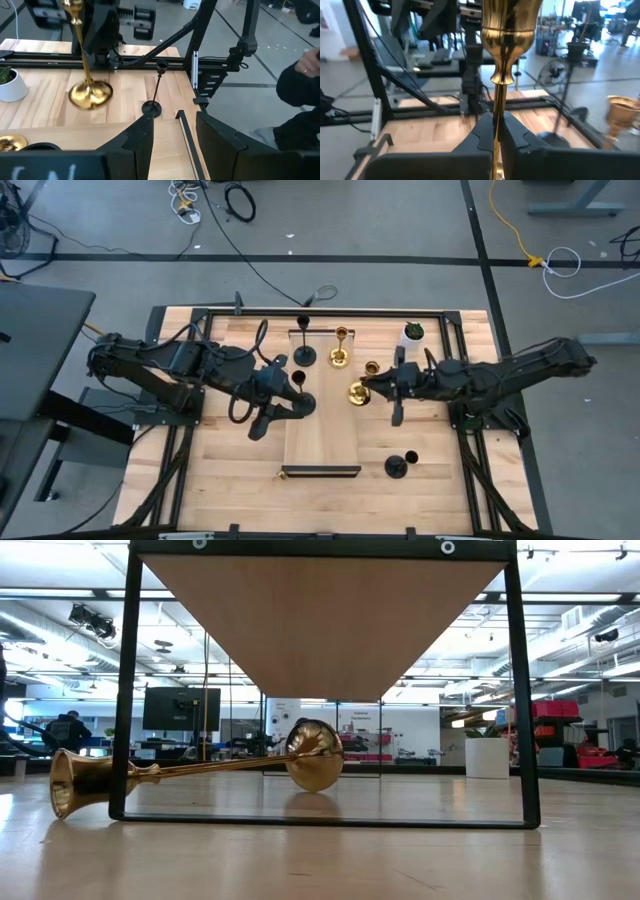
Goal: Pick & Place candle stick holders
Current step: Put the golden candle holder on the shelf aligned with the black candle holder
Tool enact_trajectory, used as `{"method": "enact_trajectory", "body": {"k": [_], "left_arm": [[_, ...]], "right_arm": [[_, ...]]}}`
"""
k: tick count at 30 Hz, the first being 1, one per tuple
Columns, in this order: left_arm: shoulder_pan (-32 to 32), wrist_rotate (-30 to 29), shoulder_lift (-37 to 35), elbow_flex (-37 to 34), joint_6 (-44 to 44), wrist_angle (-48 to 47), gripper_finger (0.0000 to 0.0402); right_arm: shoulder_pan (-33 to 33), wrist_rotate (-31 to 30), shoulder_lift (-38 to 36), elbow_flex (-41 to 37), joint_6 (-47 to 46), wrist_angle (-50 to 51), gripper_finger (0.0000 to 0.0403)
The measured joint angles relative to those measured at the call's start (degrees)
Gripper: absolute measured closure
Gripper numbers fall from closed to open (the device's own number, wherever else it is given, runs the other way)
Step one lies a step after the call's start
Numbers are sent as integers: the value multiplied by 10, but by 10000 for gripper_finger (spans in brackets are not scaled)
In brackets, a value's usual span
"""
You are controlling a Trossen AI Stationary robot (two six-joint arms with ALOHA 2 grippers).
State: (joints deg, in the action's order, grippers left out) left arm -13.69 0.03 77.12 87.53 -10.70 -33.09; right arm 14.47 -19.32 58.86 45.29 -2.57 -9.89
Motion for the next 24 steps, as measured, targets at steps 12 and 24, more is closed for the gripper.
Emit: {"method": "enact_trajectory", "body": {"k": [12,24], "left_arm": [[0,-11,0,0,14,0,250],[0,-11,0,0,15,3,250]], "right_arm": [[0,9,50,-98,15,-218,403],[0,-6,123,-103,6,-260,403]]}}
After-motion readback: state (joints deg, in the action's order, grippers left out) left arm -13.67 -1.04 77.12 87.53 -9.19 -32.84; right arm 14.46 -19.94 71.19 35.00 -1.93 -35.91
